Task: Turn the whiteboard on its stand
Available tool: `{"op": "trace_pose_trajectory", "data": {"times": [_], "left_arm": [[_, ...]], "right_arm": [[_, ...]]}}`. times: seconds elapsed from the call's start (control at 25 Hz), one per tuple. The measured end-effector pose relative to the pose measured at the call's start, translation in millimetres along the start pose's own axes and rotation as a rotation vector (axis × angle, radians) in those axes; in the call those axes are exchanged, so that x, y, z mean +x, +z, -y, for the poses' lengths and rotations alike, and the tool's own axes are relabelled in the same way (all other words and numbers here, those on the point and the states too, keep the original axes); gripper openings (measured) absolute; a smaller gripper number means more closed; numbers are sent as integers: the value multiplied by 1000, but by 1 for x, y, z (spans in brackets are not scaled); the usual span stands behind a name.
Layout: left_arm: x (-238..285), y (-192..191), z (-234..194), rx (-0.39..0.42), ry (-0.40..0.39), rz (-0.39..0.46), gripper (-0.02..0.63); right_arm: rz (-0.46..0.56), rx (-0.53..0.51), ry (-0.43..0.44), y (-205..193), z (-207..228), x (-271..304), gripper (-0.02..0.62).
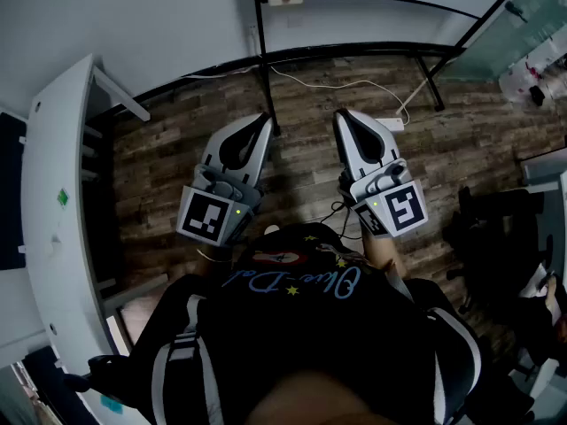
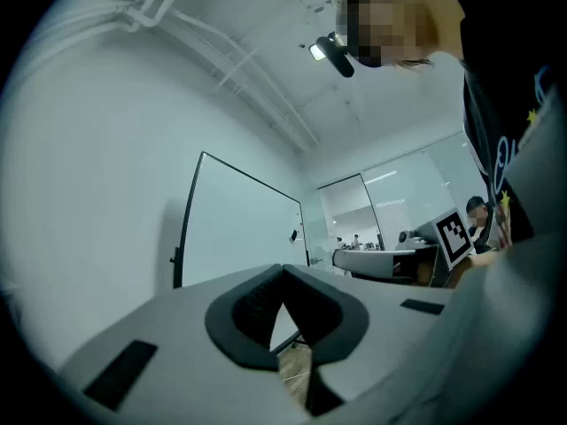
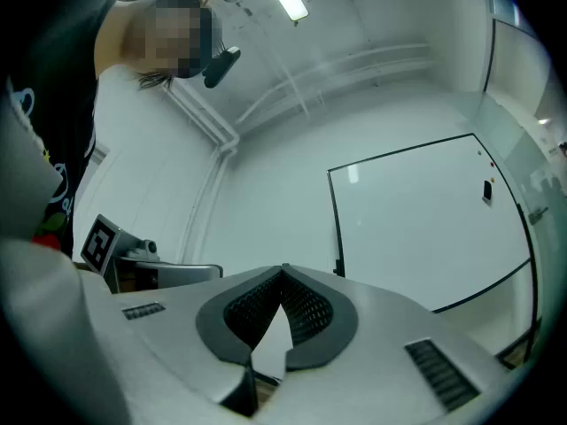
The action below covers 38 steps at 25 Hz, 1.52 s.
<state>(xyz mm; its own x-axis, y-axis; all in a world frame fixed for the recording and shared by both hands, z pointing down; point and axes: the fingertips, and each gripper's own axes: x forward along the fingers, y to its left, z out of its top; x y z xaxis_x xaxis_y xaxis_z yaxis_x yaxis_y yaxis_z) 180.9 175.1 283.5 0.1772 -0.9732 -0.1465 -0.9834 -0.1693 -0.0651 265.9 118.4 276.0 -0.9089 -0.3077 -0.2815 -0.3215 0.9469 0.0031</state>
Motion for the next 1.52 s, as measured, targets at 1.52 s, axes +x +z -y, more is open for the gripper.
{"op": "trace_pose_trajectory", "data": {"times": [1.52], "left_arm": [[28, -9, 69, 37, 48, -51, 3]], "right_arm": [[58, 85, 32, 7, 48, -69, 35]]}}
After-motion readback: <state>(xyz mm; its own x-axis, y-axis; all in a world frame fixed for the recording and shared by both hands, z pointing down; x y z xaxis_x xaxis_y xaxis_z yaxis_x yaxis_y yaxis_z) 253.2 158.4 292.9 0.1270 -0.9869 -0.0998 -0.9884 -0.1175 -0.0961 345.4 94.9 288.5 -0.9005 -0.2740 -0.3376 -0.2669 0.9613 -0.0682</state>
